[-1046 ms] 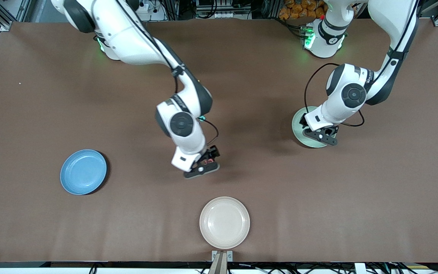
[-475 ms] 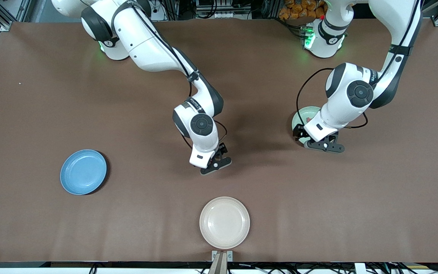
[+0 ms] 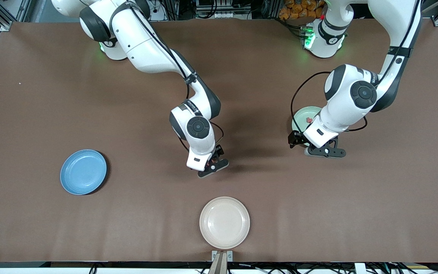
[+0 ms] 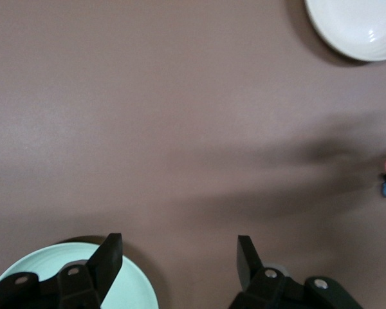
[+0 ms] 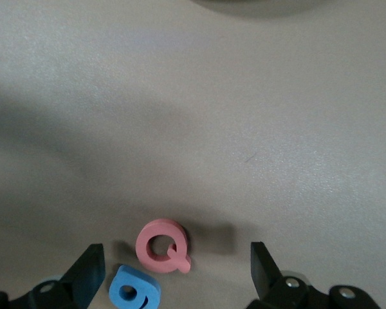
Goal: Sort uppercase to blue plate, lowercase to green plate
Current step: 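Lower the right gripper to the pink letter while the left gripper withdraws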
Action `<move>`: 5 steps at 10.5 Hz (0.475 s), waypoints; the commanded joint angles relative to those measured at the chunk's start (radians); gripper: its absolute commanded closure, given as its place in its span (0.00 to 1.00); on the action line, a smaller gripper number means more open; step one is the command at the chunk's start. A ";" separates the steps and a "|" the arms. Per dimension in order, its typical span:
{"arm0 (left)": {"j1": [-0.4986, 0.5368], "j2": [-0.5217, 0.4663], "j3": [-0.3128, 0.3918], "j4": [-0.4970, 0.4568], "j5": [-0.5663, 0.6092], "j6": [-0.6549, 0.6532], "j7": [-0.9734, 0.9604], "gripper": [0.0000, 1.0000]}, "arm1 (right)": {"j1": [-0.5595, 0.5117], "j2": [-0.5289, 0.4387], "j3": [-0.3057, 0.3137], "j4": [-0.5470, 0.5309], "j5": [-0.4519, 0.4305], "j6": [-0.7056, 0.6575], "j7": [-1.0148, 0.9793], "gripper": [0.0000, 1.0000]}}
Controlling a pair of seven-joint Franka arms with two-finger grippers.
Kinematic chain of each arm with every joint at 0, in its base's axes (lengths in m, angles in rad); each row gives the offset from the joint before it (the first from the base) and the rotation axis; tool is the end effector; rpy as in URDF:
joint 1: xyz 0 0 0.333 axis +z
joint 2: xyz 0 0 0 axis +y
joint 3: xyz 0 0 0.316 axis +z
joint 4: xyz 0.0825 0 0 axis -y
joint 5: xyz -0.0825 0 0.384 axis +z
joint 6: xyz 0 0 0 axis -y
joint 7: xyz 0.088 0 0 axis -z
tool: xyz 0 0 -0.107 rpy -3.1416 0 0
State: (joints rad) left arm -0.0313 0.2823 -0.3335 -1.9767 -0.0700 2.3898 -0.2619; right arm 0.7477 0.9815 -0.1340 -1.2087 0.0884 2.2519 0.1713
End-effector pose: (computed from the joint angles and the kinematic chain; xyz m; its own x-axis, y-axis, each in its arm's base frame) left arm 0.5796 -0.2124 0.3479 0.9950 -0.0275 0.0961 -0.0442 -0.9833 0.1763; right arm 0.6063 0.4655 0.1868 0.8966 0.4364 0.0752 0.4357 -0.8997 0.0266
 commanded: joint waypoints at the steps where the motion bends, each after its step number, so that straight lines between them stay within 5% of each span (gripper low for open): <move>1: -0.009 0.024 0.002 0.051 -0.037 -0.018 -0.037 0.20 | -0.005 0.019 0.007 0.026 -0.009 -0.006 -0.006 0.00; 5: -0.012 0.041 0.002 0.071 -0.036 -0.018 -0.071 0.20 | 0.002 0.045 0.007 0.029 -0.009 0.000 0.001 0.00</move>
State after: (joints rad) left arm -0.0356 0.3129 -0.3337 -1.9306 -0.0828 2.3895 -0.3186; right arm 0.7531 1.0051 -0.1324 -1.2089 0.0887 2.2551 0.1708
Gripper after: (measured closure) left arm 0.194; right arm 0.000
